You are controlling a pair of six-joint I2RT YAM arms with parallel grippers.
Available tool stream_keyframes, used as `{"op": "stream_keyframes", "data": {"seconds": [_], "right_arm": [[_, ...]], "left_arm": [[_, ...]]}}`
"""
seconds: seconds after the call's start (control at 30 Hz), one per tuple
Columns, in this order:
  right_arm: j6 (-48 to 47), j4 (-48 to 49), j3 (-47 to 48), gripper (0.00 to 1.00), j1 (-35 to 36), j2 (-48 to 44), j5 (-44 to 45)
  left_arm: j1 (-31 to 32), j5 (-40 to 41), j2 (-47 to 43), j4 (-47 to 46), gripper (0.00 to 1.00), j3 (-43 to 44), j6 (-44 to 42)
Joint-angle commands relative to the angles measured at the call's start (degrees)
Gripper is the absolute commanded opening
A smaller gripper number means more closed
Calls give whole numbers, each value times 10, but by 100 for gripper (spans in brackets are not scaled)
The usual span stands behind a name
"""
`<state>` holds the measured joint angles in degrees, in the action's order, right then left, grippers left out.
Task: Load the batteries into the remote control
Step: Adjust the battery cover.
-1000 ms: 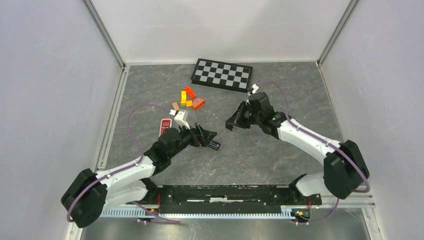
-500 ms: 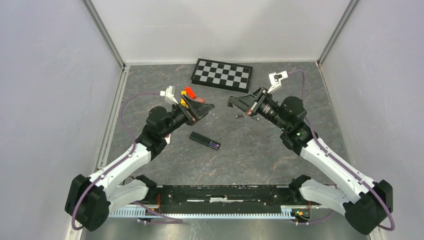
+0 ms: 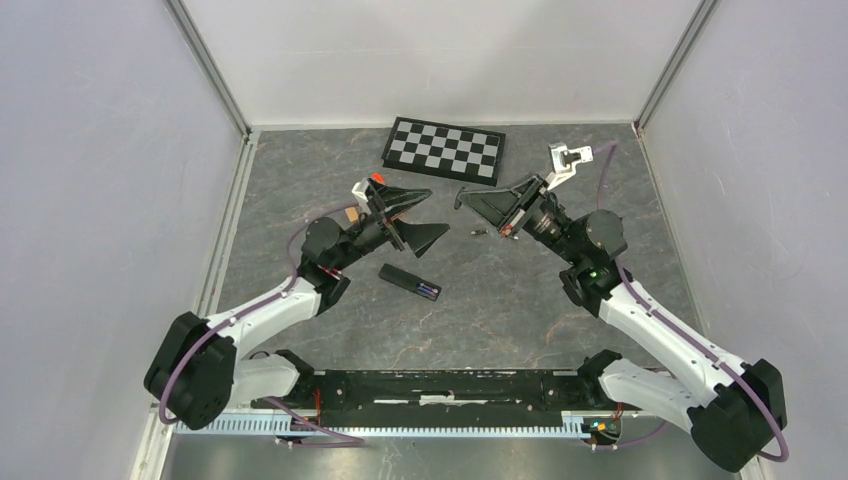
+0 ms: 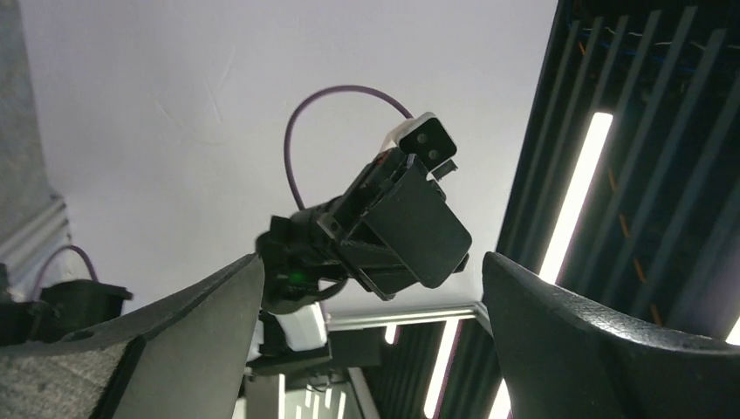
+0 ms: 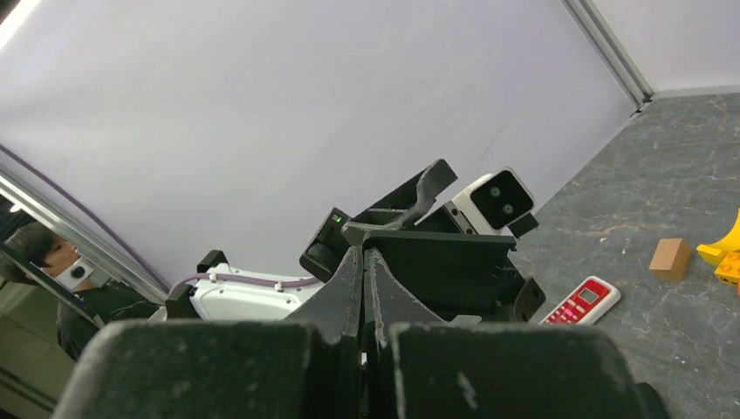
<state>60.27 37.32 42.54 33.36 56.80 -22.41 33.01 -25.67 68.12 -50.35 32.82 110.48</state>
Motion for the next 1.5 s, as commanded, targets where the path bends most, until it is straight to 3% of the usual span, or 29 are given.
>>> {"op": "stream_keyframes", "data": {"seconds": [0.0,0.23,0.43,0.53,0.73,1.13,1.33,1.47], "right_arm": [[3,69,-12,0,3,15,-17],[-6,77,-16,0,9,31,-44],[-127,-66,16,0,9,17,-79],[-168,-85,17,0,9,12,-100],[-192,-62,1,0,9,16,-137],[-222,-32,-7,0,9,31,-186],[-241,-46,-6,0,9,35,-189],[-261,-50,-11,0,9,31,-194]], "left_arm": [[23,13,20,-46,100,21,116],[29,28,35,-1,100,51,98],[27,-10,46,67,100,61,31],[26,-30,51,85,100,65,12],[26,-65,56,130,99,89,-34],[25,-90,61,134,72,86,-43],[25,-94,60,133,68,86,-40],[22,-95,61,125,53,85,-38]]}}
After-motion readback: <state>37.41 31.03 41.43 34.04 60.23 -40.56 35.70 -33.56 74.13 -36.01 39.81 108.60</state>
